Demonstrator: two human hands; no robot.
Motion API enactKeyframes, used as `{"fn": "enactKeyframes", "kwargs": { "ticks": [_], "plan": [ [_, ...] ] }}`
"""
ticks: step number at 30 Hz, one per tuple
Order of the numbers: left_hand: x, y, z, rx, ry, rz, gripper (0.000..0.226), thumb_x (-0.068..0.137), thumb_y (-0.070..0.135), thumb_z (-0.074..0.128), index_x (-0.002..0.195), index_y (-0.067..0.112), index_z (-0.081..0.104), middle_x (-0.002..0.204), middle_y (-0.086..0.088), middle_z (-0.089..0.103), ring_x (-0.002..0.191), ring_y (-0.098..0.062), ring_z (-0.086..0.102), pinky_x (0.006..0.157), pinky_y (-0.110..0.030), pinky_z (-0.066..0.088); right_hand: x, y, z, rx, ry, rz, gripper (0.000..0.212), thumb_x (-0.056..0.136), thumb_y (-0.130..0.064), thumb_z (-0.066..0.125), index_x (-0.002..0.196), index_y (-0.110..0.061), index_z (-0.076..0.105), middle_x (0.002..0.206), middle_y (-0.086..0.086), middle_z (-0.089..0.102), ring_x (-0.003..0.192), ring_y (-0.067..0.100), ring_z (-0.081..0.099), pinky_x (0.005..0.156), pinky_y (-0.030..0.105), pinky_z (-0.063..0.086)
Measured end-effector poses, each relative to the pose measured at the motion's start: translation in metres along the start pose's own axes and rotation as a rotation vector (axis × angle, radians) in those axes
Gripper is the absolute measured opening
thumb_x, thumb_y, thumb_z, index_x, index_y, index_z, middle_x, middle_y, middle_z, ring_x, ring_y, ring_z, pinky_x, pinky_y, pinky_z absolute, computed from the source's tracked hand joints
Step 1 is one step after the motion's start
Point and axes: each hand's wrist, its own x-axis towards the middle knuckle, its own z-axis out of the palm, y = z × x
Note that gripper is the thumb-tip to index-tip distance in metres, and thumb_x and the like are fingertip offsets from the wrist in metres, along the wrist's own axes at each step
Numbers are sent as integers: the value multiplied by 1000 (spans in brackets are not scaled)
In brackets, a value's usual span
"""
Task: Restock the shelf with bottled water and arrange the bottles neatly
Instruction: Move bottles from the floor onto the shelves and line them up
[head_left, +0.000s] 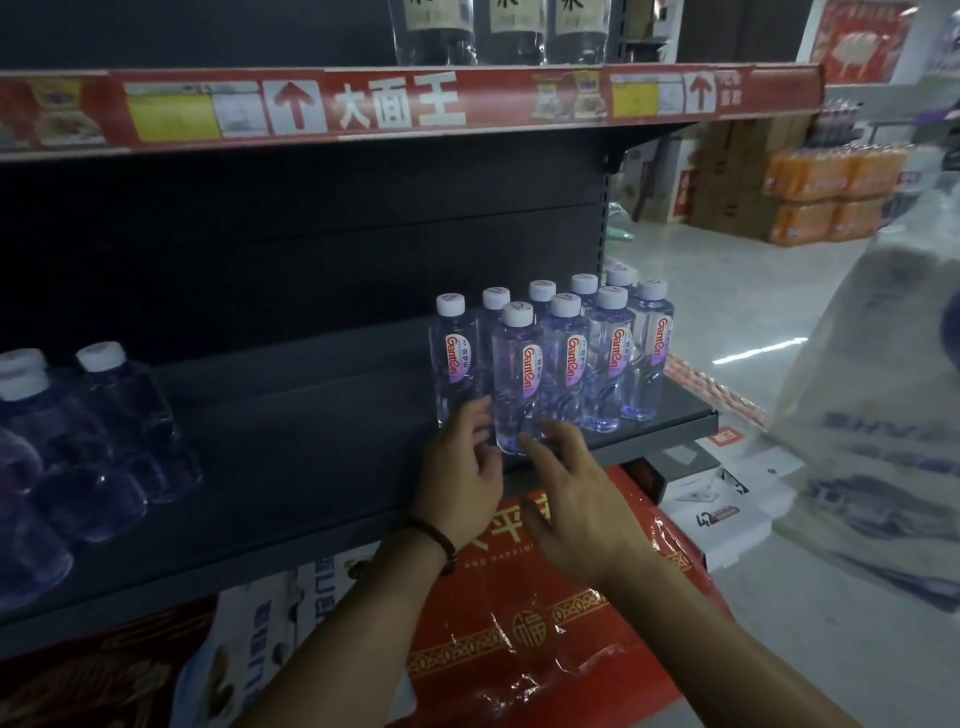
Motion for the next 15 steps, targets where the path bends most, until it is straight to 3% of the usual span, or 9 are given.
{"fn": "enactKeyframes", "kwargs": {
  "ticks": [3,5,10,12,15],
  "plan": [
    [-6,-1,-18,90,41,16,47,100,2,59,137,31,56,134,15,61,118,3,62,96,-17,54,11,-24,-1,42,123,-4,53,85,-21,58,137,-10,59,133,9,49,111,25,56,92,42,56],
    [-14,-2,-43,149,66,20,40,98,2,60,126,30,61,127,13,65,109,3,65,93,-19,56,22,-52,3,148,151,-45,43,86,-19,54,127,-11,63,121,6,51,99,24,57,83,41,54],
    [-52,-6,-141,253,282,5,33,92,-1,62,110,27,67,103,13,66,92,4,65,77,-12,52,60,-145,30,448,-29,-126,38,91,-26,54,128,-26,63,115,-2,62,102,21,63,85,40,55],
    [-70,-9,-186,280,449,-27,34,91,0,63,107,30,64,99,11,64,91,1,63,79,-18,54,74,-190,45,569,-90,-194,36,91,-23,57,126,-27,66,115,-3,69,104,16,64,90,34,54],
    [-93,-15,-237,347,695,-50,33,91,4,65,105,34,57,101,9,60,93,-10,61,84,-36,55,82,-246,58,661,-119,-261,31,91,-15,64,120,-26,67,110,-6,68,99,6,59,85,11,46]
  ]
}}
